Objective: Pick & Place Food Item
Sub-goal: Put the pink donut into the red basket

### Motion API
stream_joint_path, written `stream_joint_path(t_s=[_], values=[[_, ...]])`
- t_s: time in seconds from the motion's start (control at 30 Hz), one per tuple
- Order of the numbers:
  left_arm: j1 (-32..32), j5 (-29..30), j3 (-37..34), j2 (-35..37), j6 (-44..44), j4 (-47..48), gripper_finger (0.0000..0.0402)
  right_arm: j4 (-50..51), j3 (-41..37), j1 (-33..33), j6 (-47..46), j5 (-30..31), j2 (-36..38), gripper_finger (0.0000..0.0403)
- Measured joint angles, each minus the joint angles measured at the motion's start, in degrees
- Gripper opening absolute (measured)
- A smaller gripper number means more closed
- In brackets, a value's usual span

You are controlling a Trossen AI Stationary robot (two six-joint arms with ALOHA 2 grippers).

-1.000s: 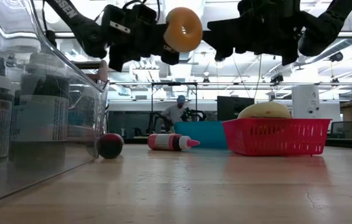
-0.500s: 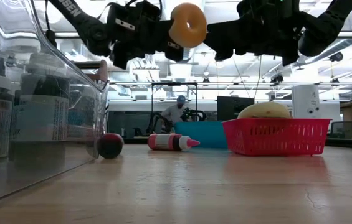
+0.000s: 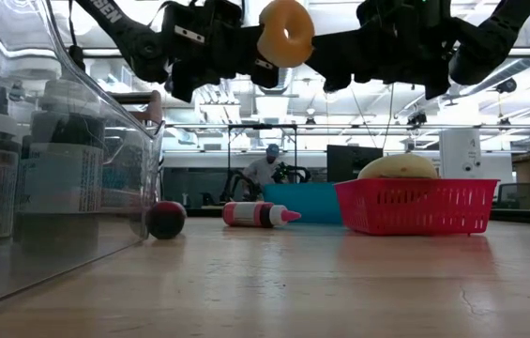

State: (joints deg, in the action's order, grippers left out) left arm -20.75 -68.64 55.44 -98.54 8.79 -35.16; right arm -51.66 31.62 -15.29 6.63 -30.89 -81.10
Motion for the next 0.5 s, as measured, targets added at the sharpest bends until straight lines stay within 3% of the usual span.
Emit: stream_joint_path(t_s=[0.5], values=[[0.3, 4.0, 0.4, 0.0, 0.1, 0.0, 0.0, -1.1, 0.1, 0.0, -0.5, -0.7, 0.0, 0.0226]])
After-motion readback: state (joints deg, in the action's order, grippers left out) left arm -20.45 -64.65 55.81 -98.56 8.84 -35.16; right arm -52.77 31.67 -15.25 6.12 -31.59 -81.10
